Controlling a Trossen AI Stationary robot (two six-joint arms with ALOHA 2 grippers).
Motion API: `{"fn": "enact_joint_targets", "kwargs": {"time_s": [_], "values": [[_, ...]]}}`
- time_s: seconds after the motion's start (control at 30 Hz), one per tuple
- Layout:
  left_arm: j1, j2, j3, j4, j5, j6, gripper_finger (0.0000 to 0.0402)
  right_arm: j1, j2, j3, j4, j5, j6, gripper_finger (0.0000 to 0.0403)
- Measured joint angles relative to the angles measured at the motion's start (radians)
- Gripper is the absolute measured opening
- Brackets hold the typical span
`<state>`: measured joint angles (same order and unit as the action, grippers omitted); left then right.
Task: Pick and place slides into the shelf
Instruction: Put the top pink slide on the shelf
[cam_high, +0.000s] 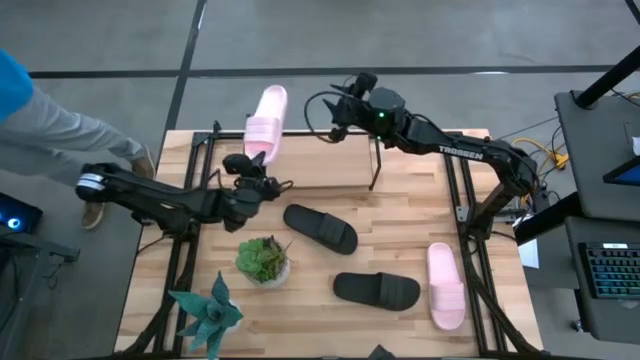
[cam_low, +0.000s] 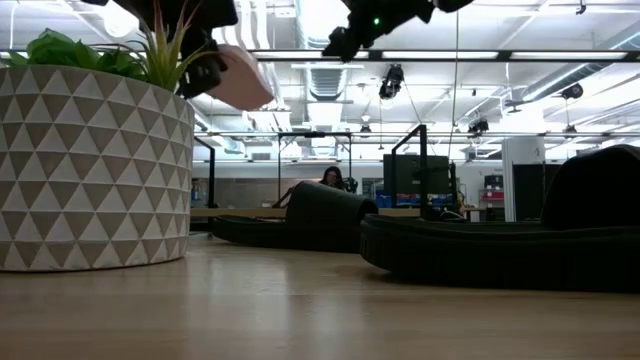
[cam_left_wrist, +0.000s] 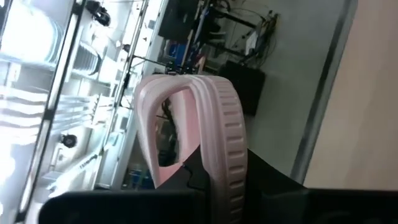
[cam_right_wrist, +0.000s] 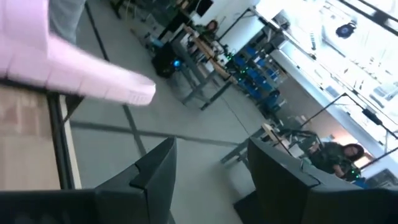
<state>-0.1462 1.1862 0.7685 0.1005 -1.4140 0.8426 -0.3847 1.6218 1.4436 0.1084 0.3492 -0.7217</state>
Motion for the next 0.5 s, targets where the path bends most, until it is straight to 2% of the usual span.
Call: {"fn": "enact_joint_targets", "kwargs": {"time_s": [0.5], "values": [[-0.005, 0.205, 0.018, -0.007, 0.013, -0.322, 0.0013, 0.0, -0.071, 0.001, -0.035, -0.013, 0.094, 0.0187]]}}
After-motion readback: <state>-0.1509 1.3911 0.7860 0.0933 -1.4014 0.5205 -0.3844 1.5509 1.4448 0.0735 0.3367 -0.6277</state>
